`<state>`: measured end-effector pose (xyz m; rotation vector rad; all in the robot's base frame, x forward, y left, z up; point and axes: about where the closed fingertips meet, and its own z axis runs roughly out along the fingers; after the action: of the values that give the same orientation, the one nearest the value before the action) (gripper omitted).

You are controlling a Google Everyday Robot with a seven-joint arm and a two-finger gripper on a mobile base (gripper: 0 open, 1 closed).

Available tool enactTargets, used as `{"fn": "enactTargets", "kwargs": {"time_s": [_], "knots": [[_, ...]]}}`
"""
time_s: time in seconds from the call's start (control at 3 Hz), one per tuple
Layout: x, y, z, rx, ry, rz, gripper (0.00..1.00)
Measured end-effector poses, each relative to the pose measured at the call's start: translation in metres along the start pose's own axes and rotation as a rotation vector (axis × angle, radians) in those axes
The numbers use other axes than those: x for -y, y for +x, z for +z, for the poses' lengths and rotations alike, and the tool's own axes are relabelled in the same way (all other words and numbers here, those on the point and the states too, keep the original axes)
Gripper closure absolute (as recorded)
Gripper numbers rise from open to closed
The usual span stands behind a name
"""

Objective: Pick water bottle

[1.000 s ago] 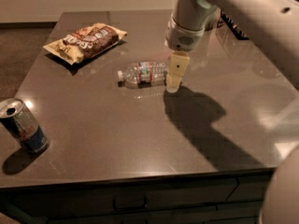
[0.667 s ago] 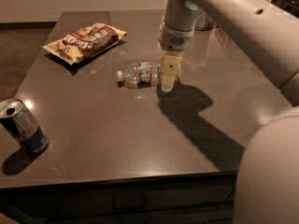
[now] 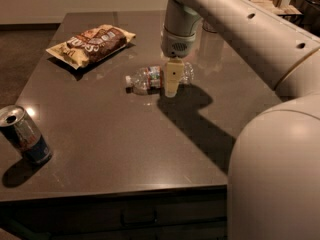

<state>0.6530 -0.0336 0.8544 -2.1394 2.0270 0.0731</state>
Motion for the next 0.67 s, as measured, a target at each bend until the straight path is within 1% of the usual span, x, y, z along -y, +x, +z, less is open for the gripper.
{"fn": "enactTargets", "kwargs": {"time_s": [0.33,0.67], "knots": [[0.0011,-0.0076,0.0025,-0.001,-0.008,-0.017,0.4],[-0.001,-0.0152,-0.0061,0.015,-0.01,-0.03,0.63]]}}
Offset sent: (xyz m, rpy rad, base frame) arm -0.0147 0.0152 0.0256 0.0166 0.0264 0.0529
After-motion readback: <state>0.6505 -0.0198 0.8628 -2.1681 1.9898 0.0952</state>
